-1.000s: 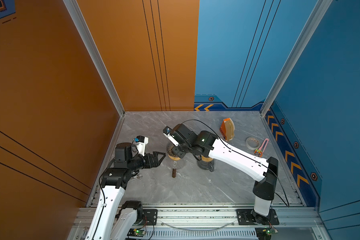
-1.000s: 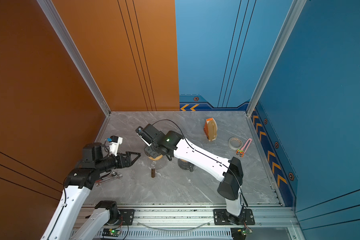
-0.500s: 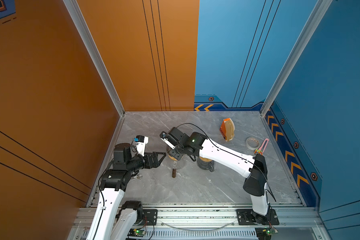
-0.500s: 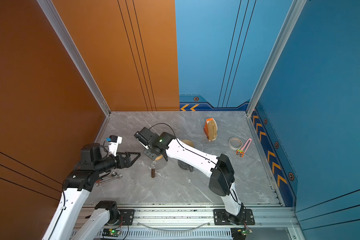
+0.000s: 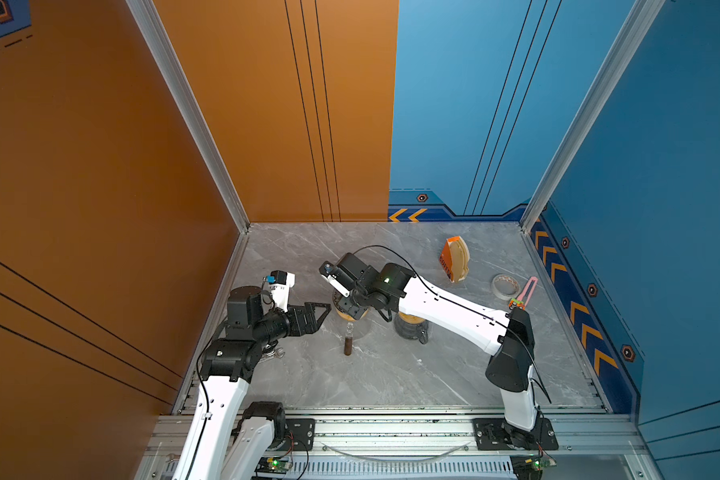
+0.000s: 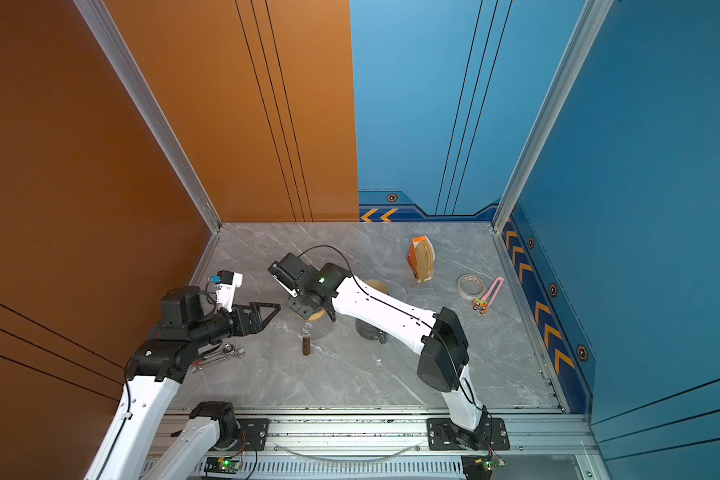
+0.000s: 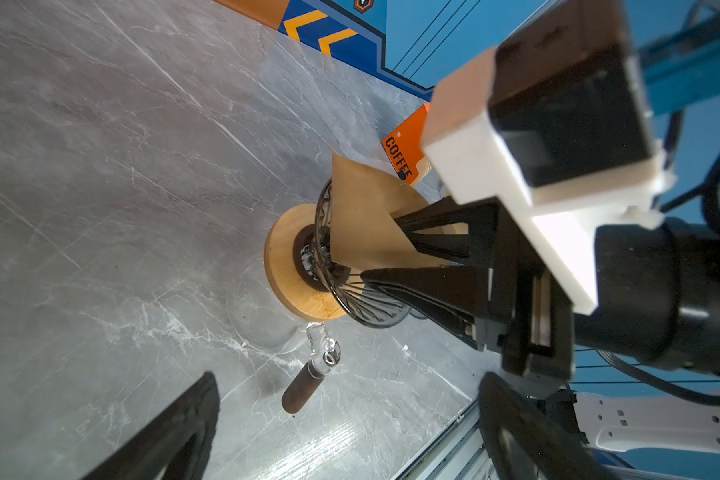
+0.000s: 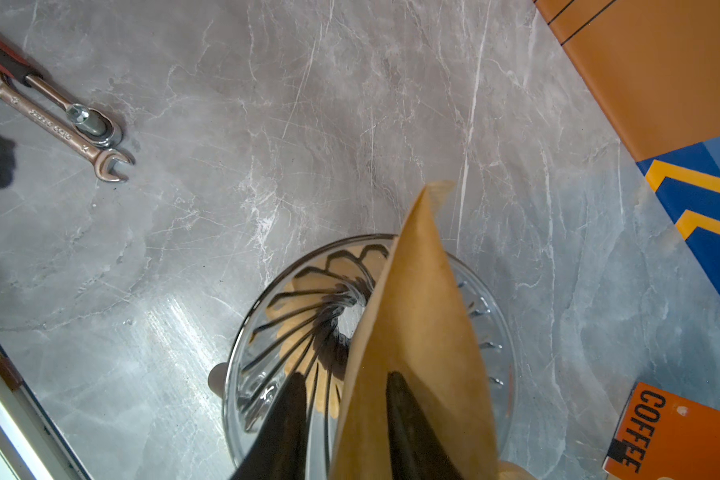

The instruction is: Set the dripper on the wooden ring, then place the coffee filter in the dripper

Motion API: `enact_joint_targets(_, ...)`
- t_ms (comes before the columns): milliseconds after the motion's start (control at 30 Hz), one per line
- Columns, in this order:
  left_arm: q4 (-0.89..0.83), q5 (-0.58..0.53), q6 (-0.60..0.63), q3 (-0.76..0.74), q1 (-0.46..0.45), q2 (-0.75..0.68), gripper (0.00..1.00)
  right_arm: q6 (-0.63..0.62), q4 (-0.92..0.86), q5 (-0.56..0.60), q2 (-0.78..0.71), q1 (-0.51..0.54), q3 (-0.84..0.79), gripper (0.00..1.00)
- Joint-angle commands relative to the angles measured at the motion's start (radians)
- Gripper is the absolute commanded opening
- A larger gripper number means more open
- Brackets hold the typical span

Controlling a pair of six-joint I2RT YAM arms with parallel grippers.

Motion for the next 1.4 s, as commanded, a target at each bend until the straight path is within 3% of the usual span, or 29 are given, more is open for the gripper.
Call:
enact_joint_targets(0, -0.004, -0.086, -0.087, 0.019, -0.008, 0.015, 0.98, 0.019, -0.030, -0.042, -0.092, 0.005, 0.018, 0.35)
enact_joint_targets(300, -0.031, -0.250, -0.325, 0.123, -0.130, 0.095, 0.98, 0.063, 0.034, -0.130, -0.220, -0.020, -0.089, 0.38)
enact_joint_targets(500, -0.072, -0.351, -0.350, 0.173, -0.232, 0.171, 0.98, 0.095, 0.074, -0.139, -0.286, -0.033, -0.154, 0.35)
enact_joint_targets(633, -0.073, -0.370, -0.377, 0.167, -0.256, 0.195, 0.98, 0.120, 0.075, -0.075, -0.288, -0.032, -0.167, 0.47)
enact_joint_targets(733, -0.073, -0.367, -0.394, 0.165, -0.260, 0.212, 0.99, 0.136, 0.075, -0.045, -0.274, -0.035, -0.167, 0.68)
enact_joint_targets(800, -0.073, -0.359, -0.404, 0.167, -0.261, 0.227, 0.99, 0.141, 0.079, -0.044, -0.258, -0.036, -0.165, 0.75)
enact_joint_targets(1000, -0.070, -0.368, -0.407, 0.162, -0.258, 0.245, 0.98, 0.150, 0.098, -0.048, -0.215, -0.057, -0.163, 0.81)
enact_joint_targets(1167, -0.045, -0.359, -0.412, 0.160, -0.258, 0.274, 0.98, 0.145, 0.099, -0.046, -0.181, -0.076, -0.147, 0.93)
enact_joint_targets(1367, -0.027, -0.346, -0.408, 0.164, -0.261, 0.325, 0.98, 0.134, 0.084, -0.044, -0.138, -0.092, -0.119, 0.95)
